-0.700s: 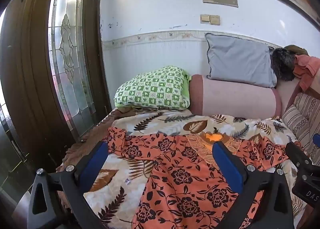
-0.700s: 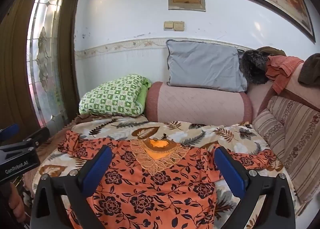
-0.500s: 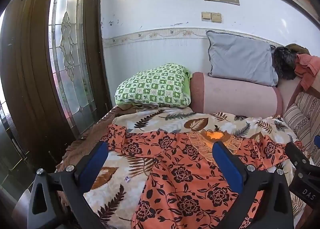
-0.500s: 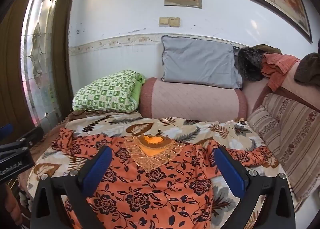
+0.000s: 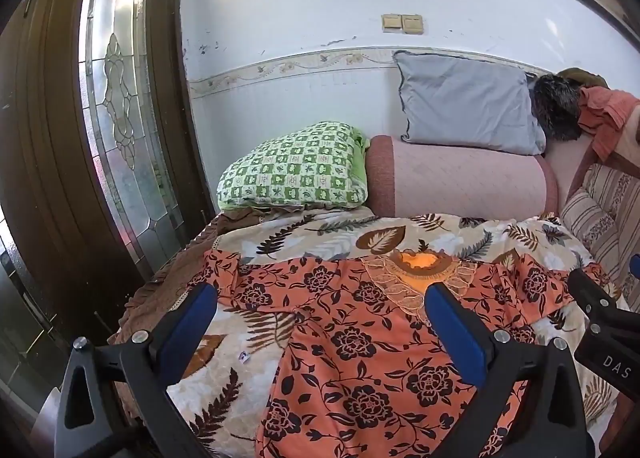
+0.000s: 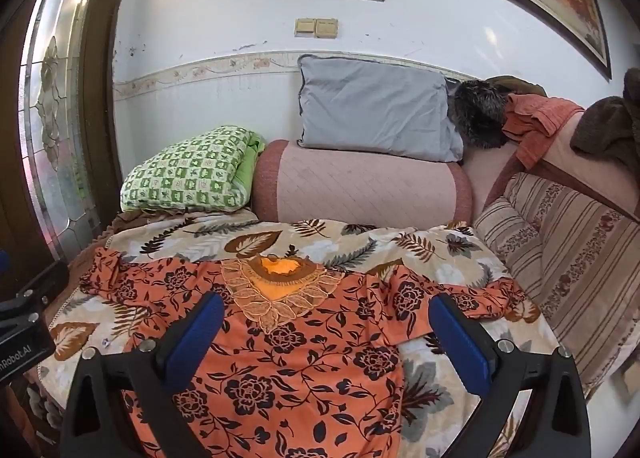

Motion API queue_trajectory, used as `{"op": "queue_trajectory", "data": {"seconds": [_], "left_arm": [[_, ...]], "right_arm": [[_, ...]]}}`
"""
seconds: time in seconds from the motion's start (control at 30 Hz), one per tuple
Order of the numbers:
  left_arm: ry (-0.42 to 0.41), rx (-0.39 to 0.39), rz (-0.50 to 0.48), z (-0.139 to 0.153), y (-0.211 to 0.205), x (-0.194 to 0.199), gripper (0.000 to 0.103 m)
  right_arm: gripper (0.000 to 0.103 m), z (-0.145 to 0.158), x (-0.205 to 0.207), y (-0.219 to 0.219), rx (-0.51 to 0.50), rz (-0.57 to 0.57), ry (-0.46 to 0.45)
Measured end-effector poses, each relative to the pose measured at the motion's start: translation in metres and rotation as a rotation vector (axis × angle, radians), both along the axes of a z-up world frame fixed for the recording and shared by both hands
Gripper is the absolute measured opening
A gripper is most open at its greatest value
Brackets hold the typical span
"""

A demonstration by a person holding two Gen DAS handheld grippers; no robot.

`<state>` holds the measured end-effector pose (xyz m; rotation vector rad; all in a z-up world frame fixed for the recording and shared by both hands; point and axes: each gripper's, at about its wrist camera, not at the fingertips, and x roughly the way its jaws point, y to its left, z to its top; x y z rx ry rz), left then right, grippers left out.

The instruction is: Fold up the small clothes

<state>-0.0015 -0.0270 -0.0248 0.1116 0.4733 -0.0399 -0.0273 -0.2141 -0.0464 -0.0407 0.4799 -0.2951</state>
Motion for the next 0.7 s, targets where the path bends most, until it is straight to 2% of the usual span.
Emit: {"op": "queue_trajectory", "data": {"seconds": [0.7], "left_arm": [[0.007,0.028,-0.026,0.0,-0.016,0.01,0.103]], "right_arm": [[0.103,-0.011,0.012,-0.01,0.006,-0.015,0.03]]}}
